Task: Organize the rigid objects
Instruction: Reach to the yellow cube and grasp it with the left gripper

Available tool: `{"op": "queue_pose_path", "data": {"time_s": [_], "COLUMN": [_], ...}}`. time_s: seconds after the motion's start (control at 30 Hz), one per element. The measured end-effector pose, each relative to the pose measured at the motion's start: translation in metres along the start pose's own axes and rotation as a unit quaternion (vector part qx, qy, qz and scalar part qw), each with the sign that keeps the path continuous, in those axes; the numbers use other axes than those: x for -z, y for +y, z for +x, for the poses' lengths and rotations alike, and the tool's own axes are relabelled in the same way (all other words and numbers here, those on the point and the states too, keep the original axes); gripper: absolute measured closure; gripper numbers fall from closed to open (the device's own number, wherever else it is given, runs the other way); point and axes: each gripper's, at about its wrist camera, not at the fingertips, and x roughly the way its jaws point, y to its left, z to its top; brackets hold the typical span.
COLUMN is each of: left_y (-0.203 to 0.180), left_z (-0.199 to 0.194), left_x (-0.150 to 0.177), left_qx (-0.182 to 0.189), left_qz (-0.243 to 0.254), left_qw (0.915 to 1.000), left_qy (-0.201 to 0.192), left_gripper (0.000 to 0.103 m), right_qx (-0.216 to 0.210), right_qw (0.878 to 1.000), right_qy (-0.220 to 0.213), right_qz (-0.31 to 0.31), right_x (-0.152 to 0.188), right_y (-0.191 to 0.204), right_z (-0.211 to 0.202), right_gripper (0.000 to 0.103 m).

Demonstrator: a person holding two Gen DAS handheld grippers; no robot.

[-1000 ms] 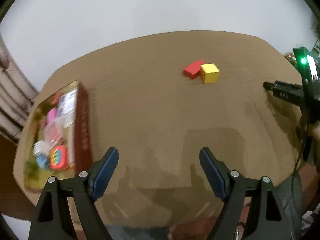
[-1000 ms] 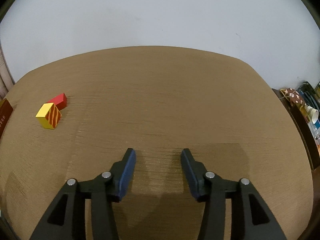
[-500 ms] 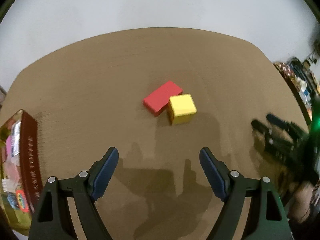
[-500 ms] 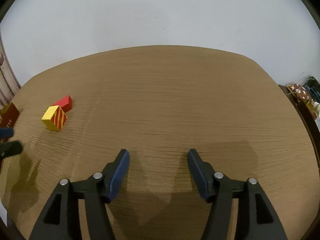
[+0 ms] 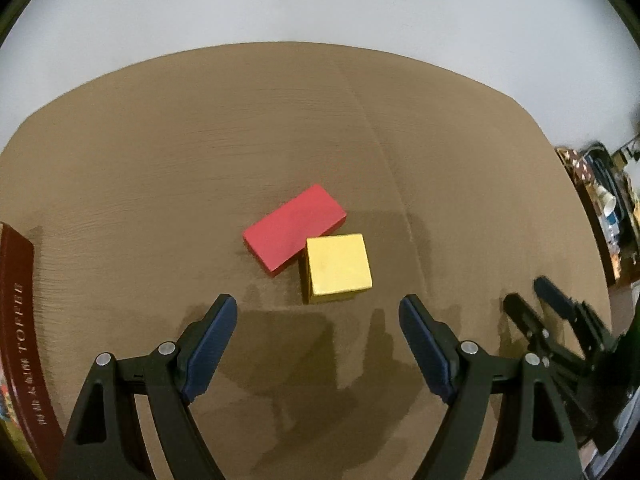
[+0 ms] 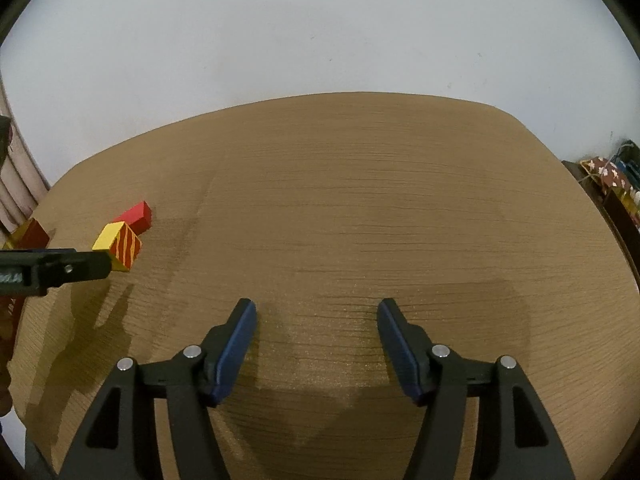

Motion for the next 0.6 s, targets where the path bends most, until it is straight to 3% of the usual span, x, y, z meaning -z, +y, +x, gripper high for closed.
{"op": "queue_pose_path", "data": {"time_s": [0.33, 0.6], "left_y": [0.001, 0.013], "left_z": [0.004, 0.01], "left_x": [0.004, 0.004], "left_qx": [-0.01, 0.004], "left_qz": [-0.002, -0.025], "left_qw": [0.9999, 0.9995], "left_qy": [0.0, 0.018], "left_gripper": [0.023, 0.028], "right_qx": [-0.02, -0.031], "right_qw": [1.0, 0.999], "right_qy": [-0.006, -0.009], "right_qz": [0.02, 0.031], "right_x": [-0.002, 0.0], "right_y": [-0.003, -0.01], "right_z": [-0.008, -0.01], "right_gripper": [0.038, 0.038]}}
